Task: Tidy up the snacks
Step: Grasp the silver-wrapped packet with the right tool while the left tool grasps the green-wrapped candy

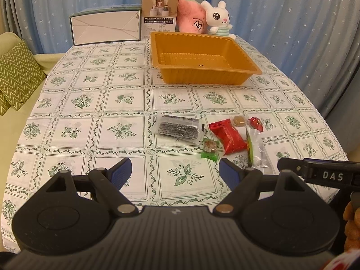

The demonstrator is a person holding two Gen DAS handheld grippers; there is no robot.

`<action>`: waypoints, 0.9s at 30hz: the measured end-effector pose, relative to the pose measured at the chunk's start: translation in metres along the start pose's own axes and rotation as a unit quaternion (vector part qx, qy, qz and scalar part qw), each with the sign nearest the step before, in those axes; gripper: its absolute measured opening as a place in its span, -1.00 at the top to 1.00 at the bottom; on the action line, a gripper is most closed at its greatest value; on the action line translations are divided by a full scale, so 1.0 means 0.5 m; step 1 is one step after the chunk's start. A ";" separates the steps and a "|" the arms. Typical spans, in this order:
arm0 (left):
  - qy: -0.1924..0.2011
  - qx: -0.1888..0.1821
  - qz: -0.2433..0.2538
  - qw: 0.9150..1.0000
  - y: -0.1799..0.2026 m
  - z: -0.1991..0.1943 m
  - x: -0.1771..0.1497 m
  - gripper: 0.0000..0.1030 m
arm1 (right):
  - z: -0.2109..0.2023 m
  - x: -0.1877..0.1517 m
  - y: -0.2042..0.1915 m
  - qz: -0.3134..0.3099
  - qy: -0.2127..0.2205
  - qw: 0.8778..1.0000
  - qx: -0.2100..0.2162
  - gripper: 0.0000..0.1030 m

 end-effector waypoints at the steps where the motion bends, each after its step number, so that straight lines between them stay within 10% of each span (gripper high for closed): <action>1: -0.001 0.000 0.000 1.000 -0.001 0.004 0.002 -0.61 | 0.006 0.002 0.000 0.000 -0.002 1.000 0.000 -0.20; 27: -0.025 -0.018 -0.005 1.000 -0.029 0.088 0.035 -0.61 | 0.146 0.057 -0.023 -0.022 -0.024 0.999 -0.013 0.16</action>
Point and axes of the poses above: each gripper's, at about its wrist camera, not at the fingertips, and z roughly the way its jaws point, y to its right, x to its top, the point moved 2 cm from there along z, roughly the way its jaws point, and after that the axes turned 15 degrees about -y, right-handed, at the moved point
